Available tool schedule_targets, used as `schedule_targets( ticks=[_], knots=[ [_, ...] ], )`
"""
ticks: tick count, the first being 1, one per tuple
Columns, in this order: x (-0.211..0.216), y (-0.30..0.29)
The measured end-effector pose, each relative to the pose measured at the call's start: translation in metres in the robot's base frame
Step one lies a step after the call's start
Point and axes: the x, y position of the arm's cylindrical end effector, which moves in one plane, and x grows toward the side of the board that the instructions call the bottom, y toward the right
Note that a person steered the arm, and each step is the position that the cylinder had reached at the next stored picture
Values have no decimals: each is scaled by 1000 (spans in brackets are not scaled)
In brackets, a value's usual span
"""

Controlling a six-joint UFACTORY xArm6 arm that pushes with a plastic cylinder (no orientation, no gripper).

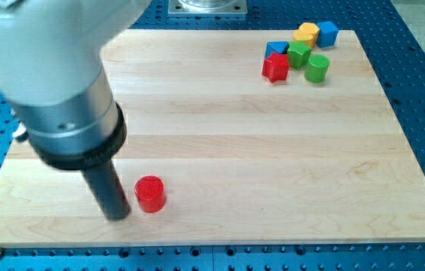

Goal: Push the red circle bottom of the green star

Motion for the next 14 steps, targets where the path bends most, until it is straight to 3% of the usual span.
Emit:
schedule_targets(
  ticks=[2, 4, 5, 7, 9, 10, 12, 13, 14],
  knots=[
    [-15, 107],
    [23, 70],
    [14, 129],
    [-76, 157],
    [-47, 145],
    [-37, 166],
    [-92, 251],
    [-82, 252],
    [-126, 267]
  ],
)
